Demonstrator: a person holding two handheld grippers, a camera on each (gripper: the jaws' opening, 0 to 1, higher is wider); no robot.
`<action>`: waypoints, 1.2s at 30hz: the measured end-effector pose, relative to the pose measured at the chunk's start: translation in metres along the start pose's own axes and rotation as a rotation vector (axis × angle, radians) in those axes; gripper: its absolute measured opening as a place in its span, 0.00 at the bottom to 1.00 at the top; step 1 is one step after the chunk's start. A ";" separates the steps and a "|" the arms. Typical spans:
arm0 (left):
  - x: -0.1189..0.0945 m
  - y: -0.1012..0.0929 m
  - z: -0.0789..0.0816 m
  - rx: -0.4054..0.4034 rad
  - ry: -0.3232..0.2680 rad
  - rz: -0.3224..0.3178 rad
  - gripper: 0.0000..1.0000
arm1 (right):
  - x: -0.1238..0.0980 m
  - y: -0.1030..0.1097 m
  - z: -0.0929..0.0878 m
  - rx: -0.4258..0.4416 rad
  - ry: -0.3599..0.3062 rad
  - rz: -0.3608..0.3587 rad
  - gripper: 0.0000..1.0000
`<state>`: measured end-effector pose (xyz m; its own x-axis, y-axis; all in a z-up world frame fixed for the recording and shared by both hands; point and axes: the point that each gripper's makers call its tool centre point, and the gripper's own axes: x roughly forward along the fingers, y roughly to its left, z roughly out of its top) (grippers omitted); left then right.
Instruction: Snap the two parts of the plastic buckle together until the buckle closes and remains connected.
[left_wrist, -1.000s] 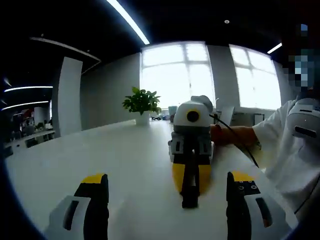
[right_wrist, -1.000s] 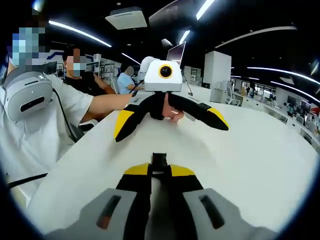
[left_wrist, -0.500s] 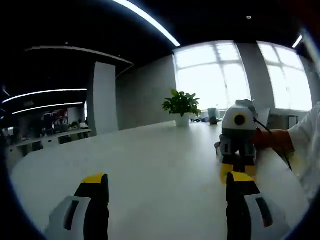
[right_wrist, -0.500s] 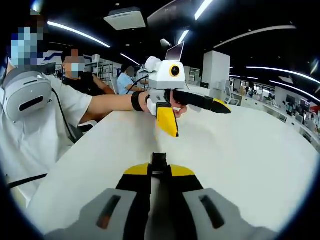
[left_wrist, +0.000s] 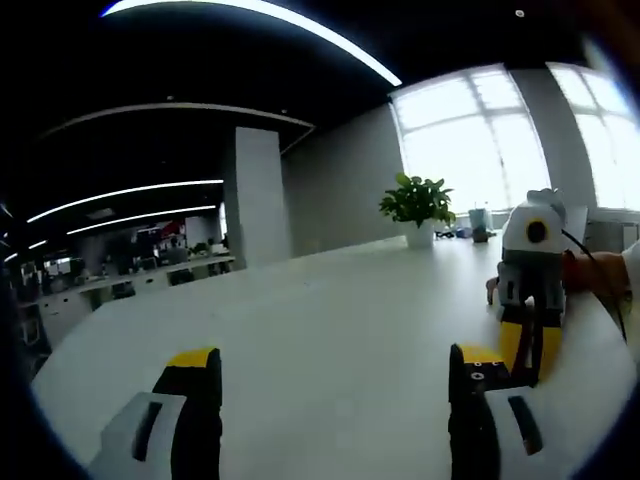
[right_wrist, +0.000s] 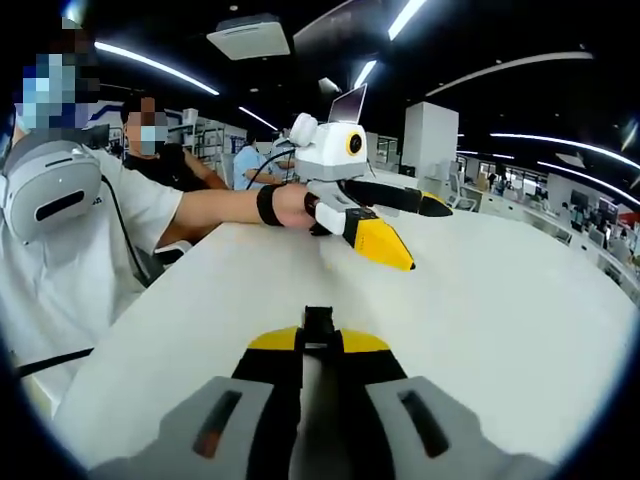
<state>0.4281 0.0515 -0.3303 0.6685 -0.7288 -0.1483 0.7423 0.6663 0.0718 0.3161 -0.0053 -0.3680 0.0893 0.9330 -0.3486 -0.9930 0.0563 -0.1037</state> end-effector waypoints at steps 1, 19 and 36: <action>0.000 -0.001 0.000 0.002 -0.002 -0.002 0.96 | 0.001 0.001 0.000 -0.002 -0.002 0.000 0.11; -0.001 0.001 0.003 -0.016 -0.015 -0.013 0.96 | 0.000 -0.002 0.016 0.005 -0.030 -0.050 0.11; -0.001 0.003 -0.003 -0.051 0.001 -0.006 0.96 | -0.016 -0.022 0.029 0.029 -0.033 -0.137 0.11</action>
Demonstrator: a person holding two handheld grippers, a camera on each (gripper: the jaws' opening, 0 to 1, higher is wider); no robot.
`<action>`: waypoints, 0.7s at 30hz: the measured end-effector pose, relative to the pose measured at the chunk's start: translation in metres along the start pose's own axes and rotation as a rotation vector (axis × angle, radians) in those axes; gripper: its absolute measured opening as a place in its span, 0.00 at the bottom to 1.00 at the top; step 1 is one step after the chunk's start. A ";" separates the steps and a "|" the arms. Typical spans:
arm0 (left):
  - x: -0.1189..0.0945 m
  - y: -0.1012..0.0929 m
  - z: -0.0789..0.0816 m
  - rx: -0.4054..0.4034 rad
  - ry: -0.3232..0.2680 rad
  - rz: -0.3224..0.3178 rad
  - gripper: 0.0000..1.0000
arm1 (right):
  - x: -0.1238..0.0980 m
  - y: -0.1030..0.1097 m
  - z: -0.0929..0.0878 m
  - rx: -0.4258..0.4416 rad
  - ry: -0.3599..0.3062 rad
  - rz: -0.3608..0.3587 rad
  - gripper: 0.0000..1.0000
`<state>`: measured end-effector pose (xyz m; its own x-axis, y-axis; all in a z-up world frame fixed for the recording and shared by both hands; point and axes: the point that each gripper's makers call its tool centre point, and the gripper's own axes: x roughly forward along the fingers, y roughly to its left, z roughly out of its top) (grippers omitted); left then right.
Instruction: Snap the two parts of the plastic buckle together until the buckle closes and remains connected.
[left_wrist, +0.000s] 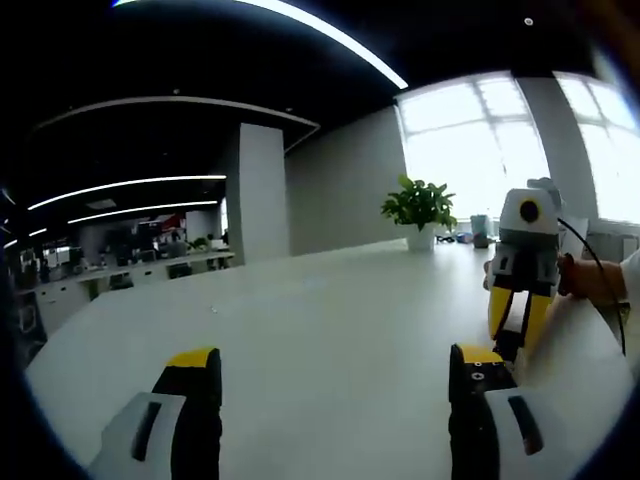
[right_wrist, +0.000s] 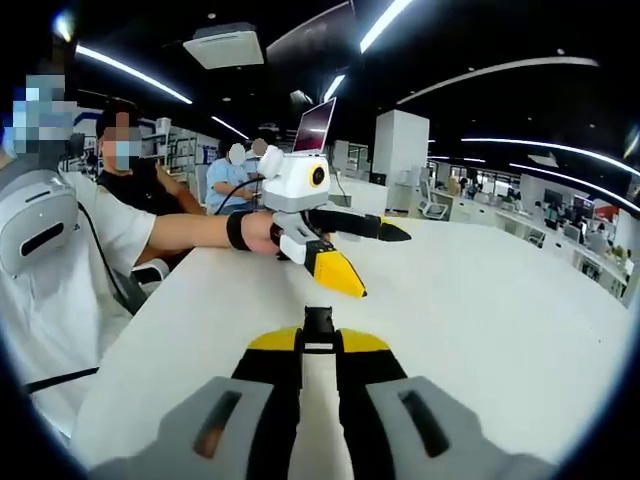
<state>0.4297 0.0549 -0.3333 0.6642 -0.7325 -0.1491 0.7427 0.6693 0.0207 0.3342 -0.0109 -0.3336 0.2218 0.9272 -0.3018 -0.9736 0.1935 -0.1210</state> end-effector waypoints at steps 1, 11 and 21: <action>0.000 0.000 0.000 -0.002 0.000 0.000 0.96 | -0.001 -0.001 0.001 0.000 -0.003 -0.003 0.11; 0.001 0.002 -0.003 0.012 0.012 -0.002 0.95 | -0.011 -0.016 0.009 -0.004 -0.024 -0.042 0.11; 0.001 -0.001 -0.003 0.009 0.011 -0.006 0.95 | -0.010 -0.028 0.018 -0.019 -0.026 -0.064 0.11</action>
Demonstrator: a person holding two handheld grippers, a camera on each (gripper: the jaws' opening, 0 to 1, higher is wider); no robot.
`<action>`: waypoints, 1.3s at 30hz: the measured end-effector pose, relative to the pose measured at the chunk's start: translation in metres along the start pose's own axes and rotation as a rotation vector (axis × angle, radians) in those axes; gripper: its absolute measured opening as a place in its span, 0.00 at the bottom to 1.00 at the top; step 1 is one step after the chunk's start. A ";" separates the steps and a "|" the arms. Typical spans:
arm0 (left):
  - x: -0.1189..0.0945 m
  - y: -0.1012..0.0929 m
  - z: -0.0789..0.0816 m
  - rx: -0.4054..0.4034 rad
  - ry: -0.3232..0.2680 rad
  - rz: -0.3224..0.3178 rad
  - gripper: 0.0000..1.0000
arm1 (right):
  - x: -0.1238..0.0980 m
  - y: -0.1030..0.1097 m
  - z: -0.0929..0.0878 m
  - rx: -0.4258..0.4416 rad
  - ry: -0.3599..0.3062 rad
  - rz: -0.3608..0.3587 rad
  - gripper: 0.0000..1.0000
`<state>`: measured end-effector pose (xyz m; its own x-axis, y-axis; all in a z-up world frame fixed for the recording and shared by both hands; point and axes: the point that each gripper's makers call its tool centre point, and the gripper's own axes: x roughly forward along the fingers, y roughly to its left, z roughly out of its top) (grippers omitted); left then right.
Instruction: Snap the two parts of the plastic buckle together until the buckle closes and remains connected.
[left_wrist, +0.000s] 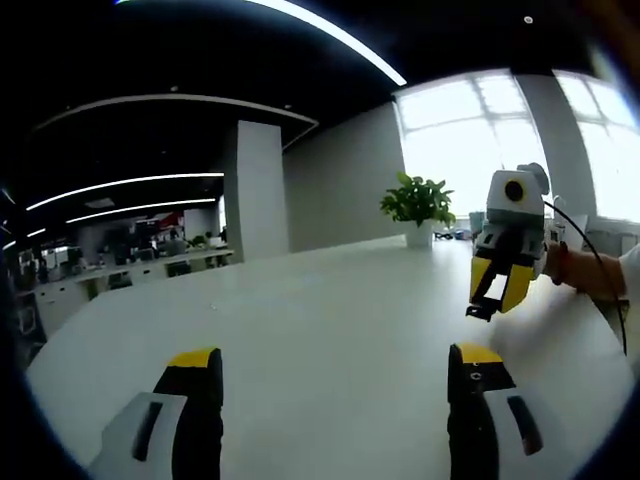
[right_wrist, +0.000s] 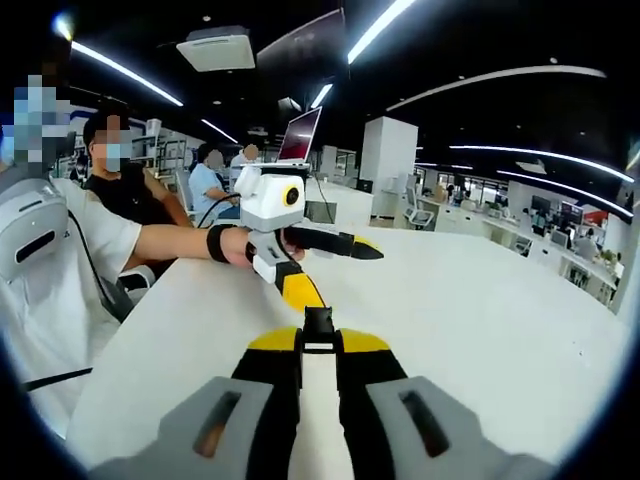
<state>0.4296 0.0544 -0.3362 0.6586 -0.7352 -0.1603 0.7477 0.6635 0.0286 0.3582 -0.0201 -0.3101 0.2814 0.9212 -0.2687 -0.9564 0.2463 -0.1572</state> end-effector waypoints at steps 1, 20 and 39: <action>0.000 0.000 0.000 0.001 -0.001 0.000 0.95 | 0.000 -0.001 0.001 -0.005 -0.003 -0.003 0.11; -0.001 -0.005 0.002 -0.001 -0.006 -0.022 0.93 | 0.002 -0.014 -0.002 0.010 0.005 -0.018 0.11; -0.001 -0.013 0.003 0.002 -0.011 -0.038 0.92 | 0.002 -0.035 -0.008 0.033 0.031 -0.086 0.11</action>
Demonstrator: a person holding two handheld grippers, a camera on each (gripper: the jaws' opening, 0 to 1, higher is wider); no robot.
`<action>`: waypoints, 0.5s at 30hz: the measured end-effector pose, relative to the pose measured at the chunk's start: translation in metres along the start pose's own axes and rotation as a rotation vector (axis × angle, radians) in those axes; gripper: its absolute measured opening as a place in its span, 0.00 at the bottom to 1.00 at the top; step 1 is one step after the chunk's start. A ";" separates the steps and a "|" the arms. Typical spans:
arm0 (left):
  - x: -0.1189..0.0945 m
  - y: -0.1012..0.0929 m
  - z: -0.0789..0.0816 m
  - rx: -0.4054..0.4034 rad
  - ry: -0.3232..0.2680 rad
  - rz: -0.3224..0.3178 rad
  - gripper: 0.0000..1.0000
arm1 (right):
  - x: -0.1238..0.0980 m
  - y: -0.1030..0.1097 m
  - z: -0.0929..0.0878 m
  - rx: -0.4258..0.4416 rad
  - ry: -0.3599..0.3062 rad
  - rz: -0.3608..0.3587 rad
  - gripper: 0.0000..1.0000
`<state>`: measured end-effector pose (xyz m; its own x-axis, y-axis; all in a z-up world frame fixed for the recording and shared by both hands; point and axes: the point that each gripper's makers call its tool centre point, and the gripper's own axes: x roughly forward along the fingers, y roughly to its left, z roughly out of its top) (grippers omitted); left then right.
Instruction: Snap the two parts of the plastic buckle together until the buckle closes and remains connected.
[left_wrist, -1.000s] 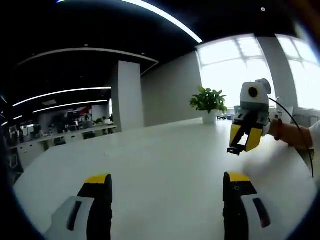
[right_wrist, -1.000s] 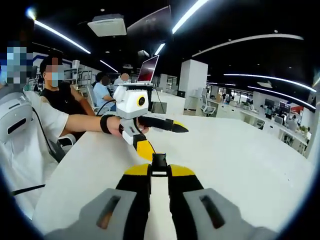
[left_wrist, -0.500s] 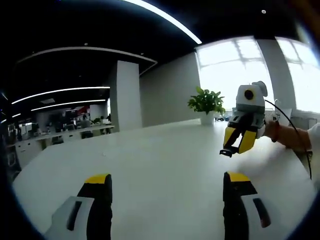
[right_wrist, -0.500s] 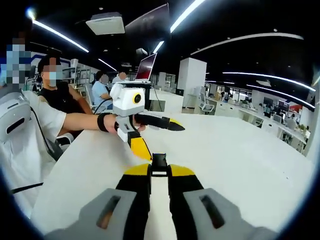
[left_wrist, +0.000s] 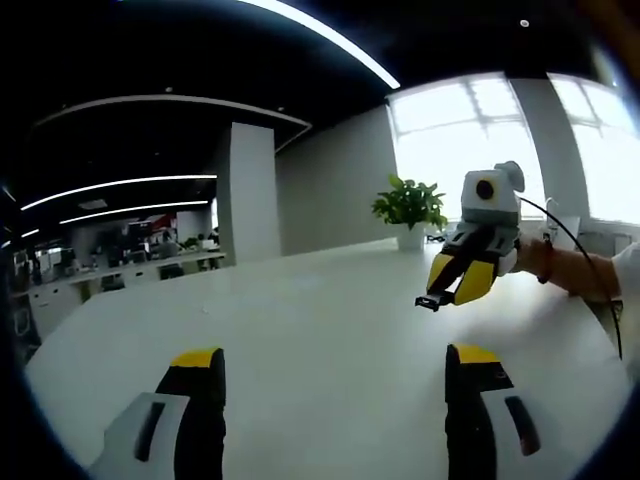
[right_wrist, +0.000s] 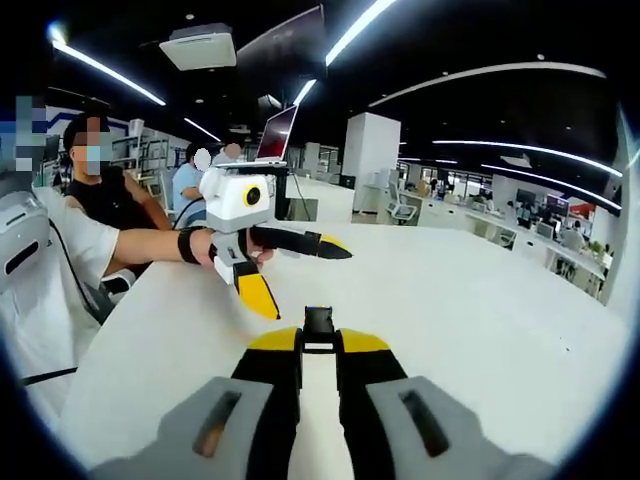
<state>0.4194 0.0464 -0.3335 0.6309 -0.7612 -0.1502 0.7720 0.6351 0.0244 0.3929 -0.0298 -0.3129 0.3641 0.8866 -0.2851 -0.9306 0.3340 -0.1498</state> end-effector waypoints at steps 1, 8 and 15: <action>0.000 -0.001 0.000 0.001 -0.001 0.000 0.92 | 0.000 -0.003 -0.002 0.006 0.004 -0.011 0.11; 0.000 0.002 0.001 0.000 -0.003 0.001 0.92 | 0.003 -0.015 -0.012 0.029 0.033 -0.071 0.11; 0.000 0.005 0.002 0.006 -0.001 -0.001 0.92 | 0.007 -0.025 -0.016 0.029 0.058 -0.130 0.11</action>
<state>0.4232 0.0489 -0.3317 0.6306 -0.7617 -0.1488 0.7729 0.6338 0.0306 0.4191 -0.0374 -0.3260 0.4821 0.8157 -0.3198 -0.8760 0.4542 -0.1621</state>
